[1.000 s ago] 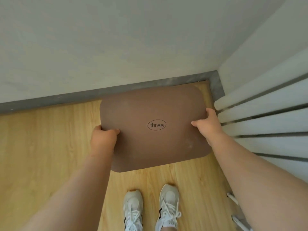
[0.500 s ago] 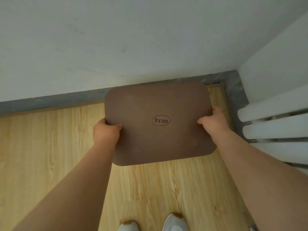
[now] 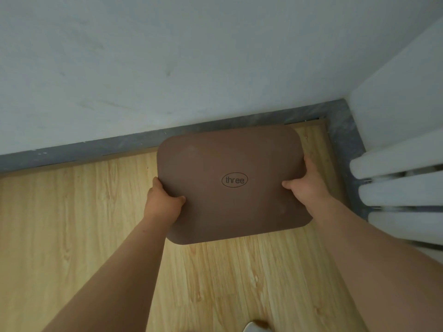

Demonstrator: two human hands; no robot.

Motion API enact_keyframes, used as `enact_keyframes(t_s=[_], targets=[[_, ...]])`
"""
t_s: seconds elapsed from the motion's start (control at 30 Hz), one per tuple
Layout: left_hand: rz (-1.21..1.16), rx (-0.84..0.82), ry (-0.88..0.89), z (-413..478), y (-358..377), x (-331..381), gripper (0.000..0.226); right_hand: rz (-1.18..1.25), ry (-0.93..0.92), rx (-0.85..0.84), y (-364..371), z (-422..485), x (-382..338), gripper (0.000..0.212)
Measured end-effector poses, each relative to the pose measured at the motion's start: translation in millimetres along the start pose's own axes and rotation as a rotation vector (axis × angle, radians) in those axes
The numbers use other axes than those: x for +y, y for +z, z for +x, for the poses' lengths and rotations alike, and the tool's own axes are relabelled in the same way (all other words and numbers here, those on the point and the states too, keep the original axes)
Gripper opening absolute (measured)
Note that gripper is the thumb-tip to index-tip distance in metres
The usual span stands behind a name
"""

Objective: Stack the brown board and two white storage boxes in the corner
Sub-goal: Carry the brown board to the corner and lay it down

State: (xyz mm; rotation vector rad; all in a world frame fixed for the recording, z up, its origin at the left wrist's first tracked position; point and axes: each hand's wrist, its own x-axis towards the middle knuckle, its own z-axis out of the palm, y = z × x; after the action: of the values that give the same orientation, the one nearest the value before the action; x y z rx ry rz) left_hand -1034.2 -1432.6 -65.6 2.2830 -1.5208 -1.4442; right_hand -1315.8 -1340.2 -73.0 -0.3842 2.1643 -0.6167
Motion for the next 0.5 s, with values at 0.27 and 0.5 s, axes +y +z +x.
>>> enact_keyframes(t_s=[0.27,0.5], targets=[[0.609,0.029,0.279,-49.5,27.0,-15.7,0.087,-0.695,-0.311,0.131,21.8,-54.5,5.7,0.076],[0.795,-0.144,0.218,-56.6,45.7,-16.9,0.102,-0.794,-0.272,-0.091,29.1,-50.9,19.7,0.089]])
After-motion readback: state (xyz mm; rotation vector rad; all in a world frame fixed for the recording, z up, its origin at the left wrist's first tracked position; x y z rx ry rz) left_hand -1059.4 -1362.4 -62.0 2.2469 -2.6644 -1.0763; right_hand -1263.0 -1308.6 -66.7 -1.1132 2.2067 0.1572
